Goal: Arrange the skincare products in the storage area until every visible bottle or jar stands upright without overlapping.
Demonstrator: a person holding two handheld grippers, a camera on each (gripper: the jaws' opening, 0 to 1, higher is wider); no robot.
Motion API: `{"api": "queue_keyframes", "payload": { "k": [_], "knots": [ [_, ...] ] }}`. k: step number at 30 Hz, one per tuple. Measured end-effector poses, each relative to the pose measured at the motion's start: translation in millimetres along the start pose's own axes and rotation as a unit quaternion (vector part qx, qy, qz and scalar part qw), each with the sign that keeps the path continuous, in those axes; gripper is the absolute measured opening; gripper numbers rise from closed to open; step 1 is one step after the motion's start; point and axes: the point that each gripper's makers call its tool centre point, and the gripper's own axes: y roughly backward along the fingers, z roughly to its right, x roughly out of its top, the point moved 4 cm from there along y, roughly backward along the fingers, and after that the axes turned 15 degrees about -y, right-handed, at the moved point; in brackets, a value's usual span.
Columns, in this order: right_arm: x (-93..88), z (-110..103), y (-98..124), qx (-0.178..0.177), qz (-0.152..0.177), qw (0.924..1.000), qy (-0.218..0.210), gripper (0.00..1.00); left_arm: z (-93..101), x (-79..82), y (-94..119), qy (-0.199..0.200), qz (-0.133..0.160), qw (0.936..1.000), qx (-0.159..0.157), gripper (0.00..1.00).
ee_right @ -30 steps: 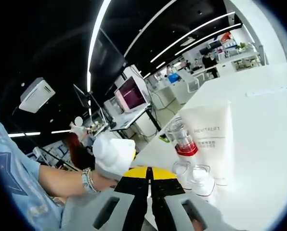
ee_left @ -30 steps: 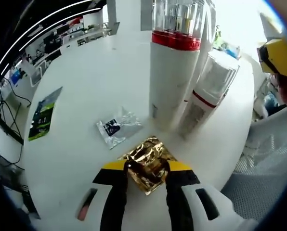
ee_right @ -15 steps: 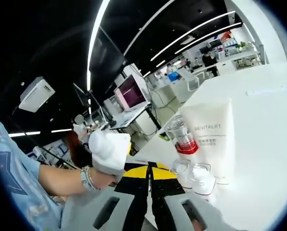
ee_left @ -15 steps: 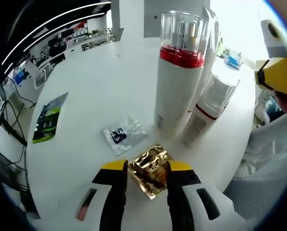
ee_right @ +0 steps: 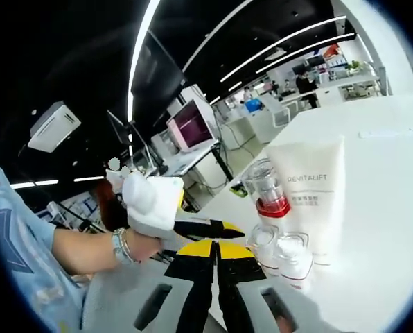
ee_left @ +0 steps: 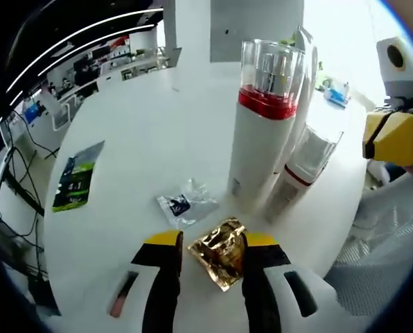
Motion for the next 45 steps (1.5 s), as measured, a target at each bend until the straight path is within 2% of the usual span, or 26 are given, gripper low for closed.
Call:
{"api": "queue_keyframes", "payload": {
  "k": [5,9,12,18,23,26,28,30,34,39,45],
  "knots": [
    [-1.4,1,-2,-0.014,-0.004,0.9994,0.030,0.00,-19.3,13.0,25,0.022,0.040,0.9983,0.036,0.31],
    [-2.2,0,-3,-0.016,-0.007,0.9988,0.045,0.00,-33.1,29.9,55,0.040,0.087,0.9924,0.077,0.29],
    [-3.0,-1,-3,-0.019,-0.009,0.9976,0.066,0.00,-38.0,34.4,72,0.042,0.120,0.9869,0.100,0.30],
    [0.4,1,-1,-0.037,0.002,0.9949,0.094,0.00,-42.2,21.0,91,0.037,0.113,0.9828,0.141,0.31],
    [2.1,1,-3,-0.058,0.006,0.9887,0.138,0.00,-50.7,14.2,100,0.032,0.133,0.9701,0.200,0.29],
    [-1.1,3,-4,-0.075,0.001,0.9815,0.176,0.00,-48.6,9.8,98,0.028,0.138,0.9665,0.214,0.30],
    [-4.5,3,-5,-0.076,-0.002,0.9808,0.179,0.00,-50.0,7.2,95,0.011,0.126,0.9682,0.216,0.32],
    [-4.7,1,-5,-0.072,-0.005,0.9797,0.187,0.00,-55.4,8.2,99,0.008,0.130,0.9641,0.231,0.31],
    [-4.4,1,-7,-0.078,-0.005,0.9746,0.210,0.00,-61.9,4.5,100,0.024,0.134,0.9628,0.233,0.32],
    [-6.8,3,-8,-0.090,-0.014,0.9688,0.231,0.00,-62.8,4.0,101,0.024,0.133,0.9618,0.238,0.34],
    [-3.9,4,-9,-0.103,-0.006,0.9663,0.236,0.00,-62.5,3.6,101,0.025,0.139,0.9626,0.231,0.35]
  ]
}}
